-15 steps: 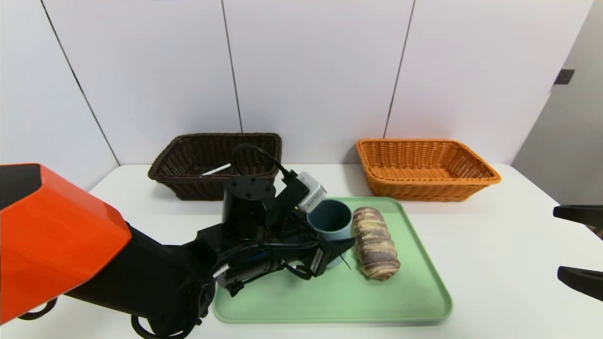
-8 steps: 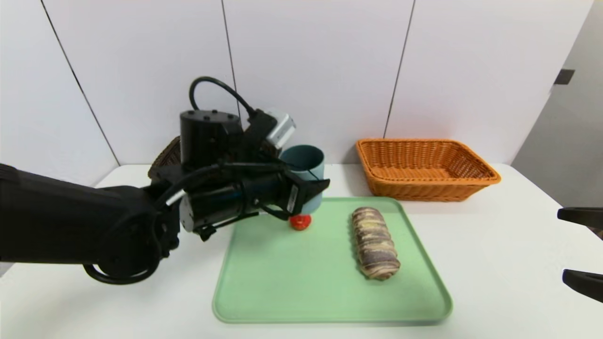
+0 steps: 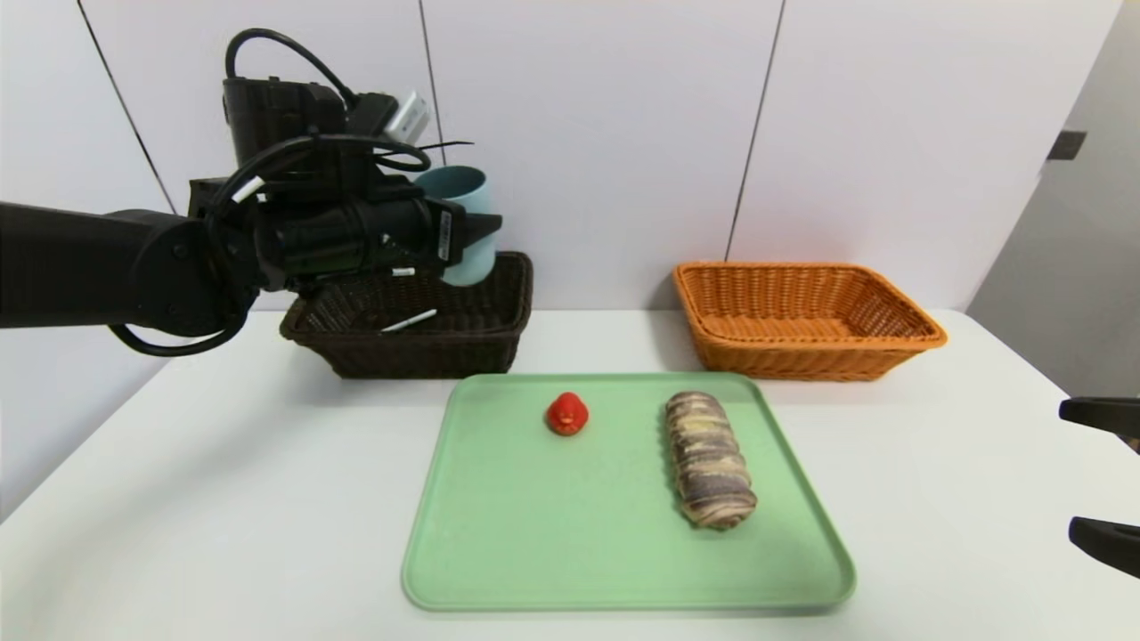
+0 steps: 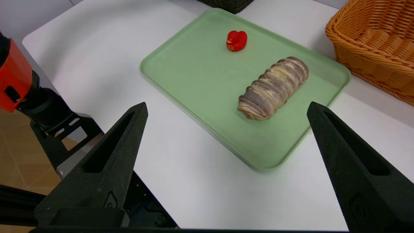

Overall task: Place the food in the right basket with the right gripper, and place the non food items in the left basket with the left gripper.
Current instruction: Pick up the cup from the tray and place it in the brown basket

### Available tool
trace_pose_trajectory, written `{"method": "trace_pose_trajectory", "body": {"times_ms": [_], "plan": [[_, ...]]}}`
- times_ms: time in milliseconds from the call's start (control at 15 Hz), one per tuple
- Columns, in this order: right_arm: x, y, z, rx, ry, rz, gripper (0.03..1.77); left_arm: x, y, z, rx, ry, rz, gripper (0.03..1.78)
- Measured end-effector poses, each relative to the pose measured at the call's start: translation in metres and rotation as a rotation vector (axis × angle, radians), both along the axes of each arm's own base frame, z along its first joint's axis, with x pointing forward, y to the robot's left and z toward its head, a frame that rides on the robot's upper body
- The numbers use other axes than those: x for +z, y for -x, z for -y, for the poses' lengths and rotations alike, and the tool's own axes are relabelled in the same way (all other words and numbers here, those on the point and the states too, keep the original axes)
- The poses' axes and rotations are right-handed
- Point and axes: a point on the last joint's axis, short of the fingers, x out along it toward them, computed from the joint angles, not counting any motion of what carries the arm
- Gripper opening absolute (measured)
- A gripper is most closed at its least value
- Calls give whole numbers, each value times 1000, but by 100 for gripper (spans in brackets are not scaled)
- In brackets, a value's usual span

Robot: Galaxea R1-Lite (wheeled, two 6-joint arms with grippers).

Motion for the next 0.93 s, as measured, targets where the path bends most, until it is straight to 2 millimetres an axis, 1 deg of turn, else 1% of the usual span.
{"method": "trace_pose_trajectory", "body": {"times_ms": [200, 467, 667, 867, 933], "plan": [[-1, -1, 0, -1, 1, -3, 170, -11, -31, -16, 66, -5, -13, 114], [-2, -2, -1, 0, 4, -11, 170, -41, -61, -15, 83, -19, -65, 114], [-4, -3, -1, -2, 7, -19, 170, -62, -74, -11, 82, -30, -100, 114], [-5, -3, -1, -3, 8, -23, 170, -79, -83, -10, 86, -38, -132, 115], [-5, -3, -1, -3, 8, -24, 170, -82, -84, -9, 86, -39, -137, 124]]}}
